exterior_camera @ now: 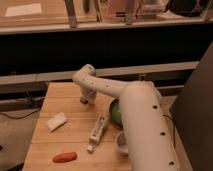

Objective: Push the eraser across the table

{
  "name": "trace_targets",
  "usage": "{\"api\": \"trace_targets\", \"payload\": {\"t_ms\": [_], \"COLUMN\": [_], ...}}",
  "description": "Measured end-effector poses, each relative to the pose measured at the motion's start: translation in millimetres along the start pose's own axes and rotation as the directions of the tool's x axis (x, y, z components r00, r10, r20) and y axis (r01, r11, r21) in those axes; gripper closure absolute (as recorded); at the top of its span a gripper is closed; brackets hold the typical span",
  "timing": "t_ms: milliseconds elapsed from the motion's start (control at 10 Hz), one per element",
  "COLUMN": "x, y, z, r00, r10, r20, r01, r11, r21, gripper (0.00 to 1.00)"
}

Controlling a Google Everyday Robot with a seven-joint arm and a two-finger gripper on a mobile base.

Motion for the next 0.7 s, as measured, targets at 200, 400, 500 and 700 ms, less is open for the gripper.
{"api": "trace_targets", "payload": {"t_ms": [200, 400, 500, 700], "x": [-0.1, -0.5, -1.3, -0.4], "y": [0.0, 1.1, 1.5, 2.5], "z": [-1.2, -2.7, -4.0, -4.8], "r00": [1.0, 1.0, 1.0, 0.999], "r10": [0.002, 0.007, 0.013, 0.029], "r20": [-0.001, -0.01, -0.023, -0.032], "r01": [-0.002, -0.007, -0.012, -0.027], "r11": [1.0, 1.0, 1.0, 0.999], "r21": [0.009, 0.021, 0.028, 0.036], "gripper": [0.49, 0.33, 0.32, 0.45]}}
